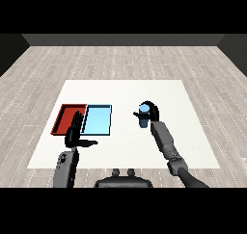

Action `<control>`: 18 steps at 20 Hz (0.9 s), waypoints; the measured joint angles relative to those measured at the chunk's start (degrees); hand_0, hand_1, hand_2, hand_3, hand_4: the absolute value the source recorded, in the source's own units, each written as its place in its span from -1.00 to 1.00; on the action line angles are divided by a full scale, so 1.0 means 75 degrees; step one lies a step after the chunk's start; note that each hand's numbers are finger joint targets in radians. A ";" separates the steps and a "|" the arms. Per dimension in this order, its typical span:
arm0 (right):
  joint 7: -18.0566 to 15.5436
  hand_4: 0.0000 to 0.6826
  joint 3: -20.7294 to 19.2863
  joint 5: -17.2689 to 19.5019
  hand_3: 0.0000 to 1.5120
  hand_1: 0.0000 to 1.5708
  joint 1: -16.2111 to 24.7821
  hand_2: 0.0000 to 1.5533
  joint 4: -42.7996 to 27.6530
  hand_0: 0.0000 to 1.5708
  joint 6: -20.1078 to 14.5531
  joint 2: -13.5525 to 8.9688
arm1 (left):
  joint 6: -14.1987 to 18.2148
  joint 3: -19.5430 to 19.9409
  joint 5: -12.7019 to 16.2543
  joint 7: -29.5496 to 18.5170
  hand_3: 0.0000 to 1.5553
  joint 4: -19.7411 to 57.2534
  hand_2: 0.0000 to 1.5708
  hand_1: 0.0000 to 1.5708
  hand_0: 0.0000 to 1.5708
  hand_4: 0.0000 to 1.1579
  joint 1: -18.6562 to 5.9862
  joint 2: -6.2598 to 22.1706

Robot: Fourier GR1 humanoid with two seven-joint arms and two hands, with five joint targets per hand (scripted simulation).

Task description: Pick the blue can and put it in the blue box

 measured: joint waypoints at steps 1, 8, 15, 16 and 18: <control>0.0102 0.86 0.0082 0.0038 0.92 0.90 -0.0070 0.91 -0.0188 0.90 -0.0045 0.0047 | 0.0001 -0.0042 -0.0037 0.0058 -1.00 -0.0079 -1.00 -1.00 -1.00 -1.00 0.0037 0.0013; 0.0443 0.86 0.0756 0.0142 0.89 0.87 -0.0148 0.87 -0.1449 0.87 -0.0315 0.0244 | -0.0111 -0.0266 0.0110 0.0410 -1.00 0.0040 -1.00 -1.00 -1.00 -1.00 -0.0253 -0.0148; 0.0773 0.85 0.1343 0.0045 0.91 0.90 0.0157 0.89 -0.2431 0.90 -0.0473 0.0315 | -0.0070 -0.0607 0.0274 0.0822 -1.00 -0.0012 -1.00 -1.00 -1.00 -1.00 -0.0271 -0.0297; 0.0885 0.85 0.1451 0.0062 0.91 0.90 0.0375 0.89 -0.2758 0.90 -0.0491 0.0321 | -0.0117 -0.0618 0.0321 0.0833 -1.00 0.0039 -1.00 -1.00 -1.00 -1.00 -0.0286 -0.0299; 0.1083 0.85 0.1672 0.0108 0.91 0.90 0.0856 0.89 -0.3417 0.90 -0.0532 0.0330 | 0.0083 -0.0902 0.0388 0.0979 -1.00 0.0080 -1.00 -1.00 -1.00 -1.00 -0.0443 -0.0337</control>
